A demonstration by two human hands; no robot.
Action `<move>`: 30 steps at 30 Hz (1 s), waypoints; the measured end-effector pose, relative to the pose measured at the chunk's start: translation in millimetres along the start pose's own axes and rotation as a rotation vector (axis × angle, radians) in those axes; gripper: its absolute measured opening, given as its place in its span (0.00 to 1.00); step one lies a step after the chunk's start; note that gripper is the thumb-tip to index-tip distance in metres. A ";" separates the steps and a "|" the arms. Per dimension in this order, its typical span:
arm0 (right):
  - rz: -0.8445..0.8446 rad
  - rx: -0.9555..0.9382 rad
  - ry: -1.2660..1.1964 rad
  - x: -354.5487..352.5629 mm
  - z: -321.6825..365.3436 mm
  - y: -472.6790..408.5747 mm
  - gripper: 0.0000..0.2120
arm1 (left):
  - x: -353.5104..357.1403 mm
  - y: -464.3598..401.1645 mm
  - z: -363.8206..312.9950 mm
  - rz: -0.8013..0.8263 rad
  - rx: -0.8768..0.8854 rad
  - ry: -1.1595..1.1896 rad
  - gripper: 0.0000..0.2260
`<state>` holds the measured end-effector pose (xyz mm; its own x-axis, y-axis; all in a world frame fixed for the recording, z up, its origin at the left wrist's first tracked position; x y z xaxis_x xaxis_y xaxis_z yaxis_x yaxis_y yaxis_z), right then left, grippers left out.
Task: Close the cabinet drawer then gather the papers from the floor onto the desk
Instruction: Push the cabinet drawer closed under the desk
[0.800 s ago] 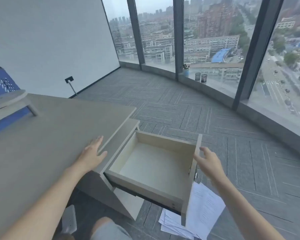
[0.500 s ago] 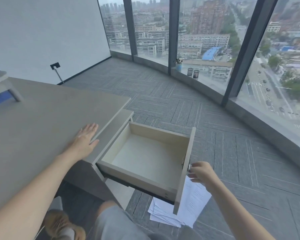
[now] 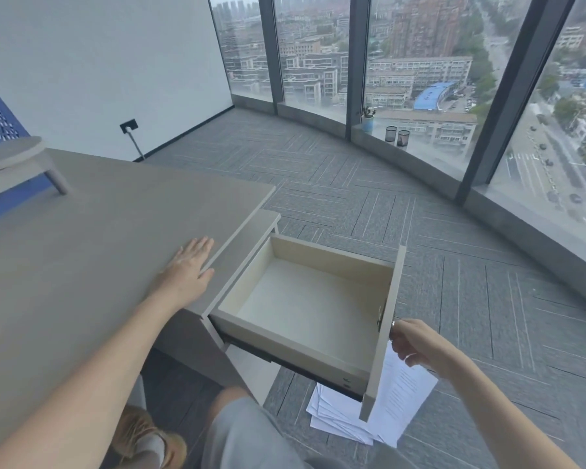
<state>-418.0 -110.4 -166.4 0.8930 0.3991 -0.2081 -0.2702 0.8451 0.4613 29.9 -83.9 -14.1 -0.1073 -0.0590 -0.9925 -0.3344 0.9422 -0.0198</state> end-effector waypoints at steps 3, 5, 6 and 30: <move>0.063 -0.044 -0.007 8.1 3.9 -8.1 0.08 | 1.0 -0.7 -0.3 -0.007 0.007 0.006 0.29; 0.105 -0.063 0.034 17.9 10.1 -16.5 0.08 | 1.8 -1.1 -0.9 -0.009 0.009 0.011 0.29; 0.120 -0.063 0.064 24.1 13.6 -21.4 0.07 | 2.1 -1.2 -0.8 -0.011 0.010 0.009 0.29; 0.319 -0.010 0.009 203.0 96.3 -119.3 0.15 | -1.9 3.7 -3.6 -0.071 0.007 -0.044 0.29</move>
<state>-169.8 -164.5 -180.6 0.7591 0.6480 -0.0619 -0.5401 0.6801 0.4957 25.5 -81.5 -11.9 -0.0422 -0.1113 -0.9929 -0.3332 0.9385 -0.0910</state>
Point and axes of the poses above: each hand's wrist, its own y-axis away from the middle knuckle, its own x-axis out of the palm, z = x × y, the point moved 7 cm from there along -y, towards the middle knuckle, and after that the axes turned 11 degrees about -x, right-handed, at the moved point
